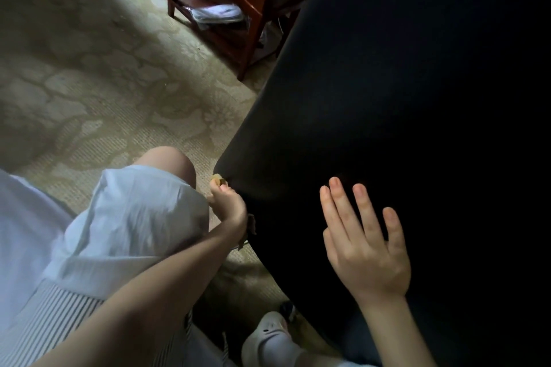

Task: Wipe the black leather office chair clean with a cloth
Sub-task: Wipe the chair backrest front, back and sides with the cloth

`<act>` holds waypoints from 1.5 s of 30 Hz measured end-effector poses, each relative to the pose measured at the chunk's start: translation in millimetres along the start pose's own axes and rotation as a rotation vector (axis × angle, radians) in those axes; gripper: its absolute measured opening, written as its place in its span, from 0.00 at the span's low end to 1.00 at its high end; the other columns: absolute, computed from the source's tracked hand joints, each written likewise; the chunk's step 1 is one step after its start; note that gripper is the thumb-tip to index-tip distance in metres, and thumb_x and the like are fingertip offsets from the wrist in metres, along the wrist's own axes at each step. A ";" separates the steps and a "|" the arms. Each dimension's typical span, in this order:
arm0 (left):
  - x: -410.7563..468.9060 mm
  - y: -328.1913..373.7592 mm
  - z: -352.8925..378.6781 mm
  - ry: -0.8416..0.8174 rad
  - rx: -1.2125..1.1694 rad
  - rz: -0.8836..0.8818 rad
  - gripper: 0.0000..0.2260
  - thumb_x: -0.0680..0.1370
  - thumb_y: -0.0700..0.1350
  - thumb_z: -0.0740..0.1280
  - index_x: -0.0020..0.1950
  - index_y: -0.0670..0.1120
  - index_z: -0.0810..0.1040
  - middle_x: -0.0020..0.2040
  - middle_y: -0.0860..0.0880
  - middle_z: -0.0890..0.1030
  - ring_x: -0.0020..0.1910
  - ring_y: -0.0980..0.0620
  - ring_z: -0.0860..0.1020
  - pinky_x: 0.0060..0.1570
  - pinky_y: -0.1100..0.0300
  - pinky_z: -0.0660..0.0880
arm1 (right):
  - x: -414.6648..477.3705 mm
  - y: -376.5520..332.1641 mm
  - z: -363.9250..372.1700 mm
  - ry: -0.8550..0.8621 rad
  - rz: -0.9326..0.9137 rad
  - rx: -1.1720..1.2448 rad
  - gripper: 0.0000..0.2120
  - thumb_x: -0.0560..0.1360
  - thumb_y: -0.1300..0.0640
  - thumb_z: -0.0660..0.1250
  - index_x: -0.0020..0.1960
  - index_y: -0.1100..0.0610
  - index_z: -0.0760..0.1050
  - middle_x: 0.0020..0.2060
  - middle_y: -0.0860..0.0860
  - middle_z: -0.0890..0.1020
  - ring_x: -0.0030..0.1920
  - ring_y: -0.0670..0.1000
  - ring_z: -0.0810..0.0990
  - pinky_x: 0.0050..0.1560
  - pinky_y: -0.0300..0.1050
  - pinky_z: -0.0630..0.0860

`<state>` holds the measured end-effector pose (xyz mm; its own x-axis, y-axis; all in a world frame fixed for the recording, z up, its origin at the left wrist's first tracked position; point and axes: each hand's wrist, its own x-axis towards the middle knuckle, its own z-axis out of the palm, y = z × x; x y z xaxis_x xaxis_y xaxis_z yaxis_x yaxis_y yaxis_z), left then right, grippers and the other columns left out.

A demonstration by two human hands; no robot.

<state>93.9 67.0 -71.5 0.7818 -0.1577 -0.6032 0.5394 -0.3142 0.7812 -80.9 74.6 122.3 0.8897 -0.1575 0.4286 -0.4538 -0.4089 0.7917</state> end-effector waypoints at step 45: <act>-37.5 -9.2 -3.7 -0.134 0.044 0.508 0.20 0.80 0.43 0.55 0.73 0.44 0.62 0.55 0.43 0.66 0.53 0.52 0.68 0.55 0.68 0.61 | -22.4 3.3 -44.7 -0.471 0.015 0.199 0.27 0.73 0.55 0.53 0.72 0.56 0.65 0.73 0.52 0.61 0.75 0.53 0.53 0.73 0.49 0.41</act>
<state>60.7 79.2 -55.5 0.8927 -0.4182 -0.1678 0.0868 -0.2058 0.9747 -104.6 116.9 134.8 0.8304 -0.5336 0.1604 -0.4889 -0.5598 0.6690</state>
